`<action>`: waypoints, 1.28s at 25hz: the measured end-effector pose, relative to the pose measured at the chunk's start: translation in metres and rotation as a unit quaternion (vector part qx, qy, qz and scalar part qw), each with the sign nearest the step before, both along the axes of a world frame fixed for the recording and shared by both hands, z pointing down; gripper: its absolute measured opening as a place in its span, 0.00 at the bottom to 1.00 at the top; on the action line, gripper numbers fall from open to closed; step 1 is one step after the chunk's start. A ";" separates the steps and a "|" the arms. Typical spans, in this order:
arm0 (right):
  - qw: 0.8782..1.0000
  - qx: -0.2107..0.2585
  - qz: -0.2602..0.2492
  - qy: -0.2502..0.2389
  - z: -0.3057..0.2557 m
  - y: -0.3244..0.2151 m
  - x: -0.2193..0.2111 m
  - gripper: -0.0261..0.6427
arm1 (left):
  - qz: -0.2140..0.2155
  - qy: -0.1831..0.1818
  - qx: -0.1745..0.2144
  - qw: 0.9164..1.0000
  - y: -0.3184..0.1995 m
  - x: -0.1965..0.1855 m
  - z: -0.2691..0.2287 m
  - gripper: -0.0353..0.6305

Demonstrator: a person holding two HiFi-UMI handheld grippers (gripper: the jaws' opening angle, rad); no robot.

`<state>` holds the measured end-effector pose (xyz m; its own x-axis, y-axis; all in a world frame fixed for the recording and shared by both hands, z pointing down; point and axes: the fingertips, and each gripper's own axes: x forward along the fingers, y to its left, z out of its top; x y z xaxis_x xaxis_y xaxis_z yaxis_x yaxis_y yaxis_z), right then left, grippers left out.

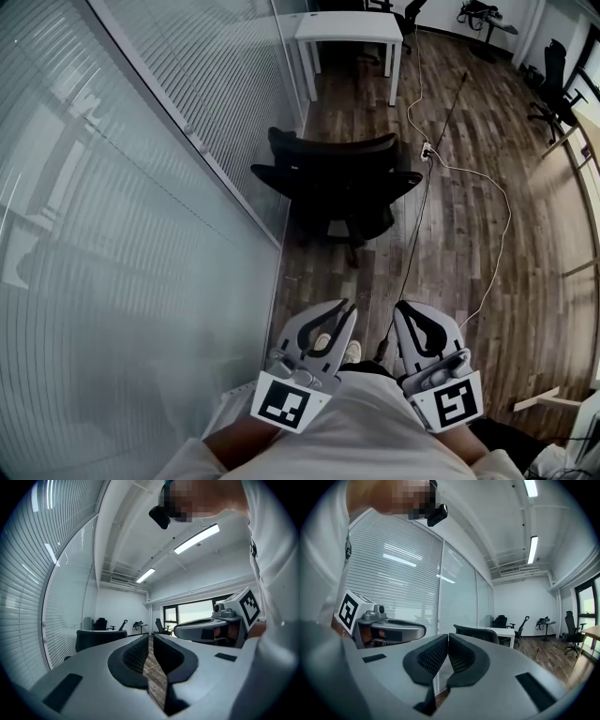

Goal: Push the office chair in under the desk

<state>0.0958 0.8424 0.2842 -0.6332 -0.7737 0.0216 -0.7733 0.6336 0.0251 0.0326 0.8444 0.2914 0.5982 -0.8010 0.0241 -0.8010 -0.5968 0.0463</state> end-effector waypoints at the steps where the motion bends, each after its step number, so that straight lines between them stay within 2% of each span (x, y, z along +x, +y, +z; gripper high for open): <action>1: 1.000 -0.008 0.004 -0.001 0.001 0.000 0.003 0.08 | 0.000 0.000 0.000 1.000 0.001 0.003 0.001 0.14; 12: 1.000 -0.011 0.010 -0.005 0.004 -0.009 0.018 0.08 | -0.008 -0.005 -0.004 1.000 -0.007 0.012 0.007 0.14; 16: 1.000 0.000 0.002 0.015 0.008 -0.015 0.019 0.08 | -0.006 -0.004 -0.002 1.000 -0.015 0.011 0.007 0.14; 23: 1.000 -0.001 0.002 0.023 0.011 -0.039 0.011 0.08 | -0.006 -0.004 -0.001 1.000 -0.041 0.004 0.009 0.14; 32: 1.000 -0.003 0.016 0.005 0.005 -0.081 -0.003 0.08 | 0.005 0.002 -0.006 1.000 -0.084 -0.005 0.010 0.14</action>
<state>0.0931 0.7609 0.2891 -0.6085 -0.7929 0.0321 -0.7923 0.6093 0.0300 0.0274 0.7608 0.3009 0.6057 -0.7951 0.0316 -0.7953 -0.6036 0.0571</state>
